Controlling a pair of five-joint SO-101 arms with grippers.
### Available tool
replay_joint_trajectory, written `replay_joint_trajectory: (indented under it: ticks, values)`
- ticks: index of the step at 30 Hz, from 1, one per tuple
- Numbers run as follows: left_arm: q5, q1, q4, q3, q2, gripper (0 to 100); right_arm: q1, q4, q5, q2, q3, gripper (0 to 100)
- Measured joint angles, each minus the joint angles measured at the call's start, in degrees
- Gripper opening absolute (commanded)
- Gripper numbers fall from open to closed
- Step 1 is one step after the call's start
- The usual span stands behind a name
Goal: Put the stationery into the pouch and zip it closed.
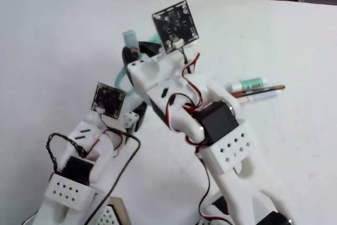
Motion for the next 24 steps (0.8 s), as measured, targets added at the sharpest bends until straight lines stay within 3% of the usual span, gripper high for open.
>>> replay_joint_trajectory:
  ticks: [7,15,24]
  values:
    - [0.0,0.18,0.0,0.0,0.0,21,0.09,-2.29,0.0,-4.22,4.75,1.7]
    - [0.0,0.18,0.0,0.0,0.0,25,0.09,-15.74,0.0,-13.45,20.84,1.7]
    - [2.9,0.18,0.0,0.0,0.0,25,0.09,-17.14,0.0,-14.59,22.24,2.6]
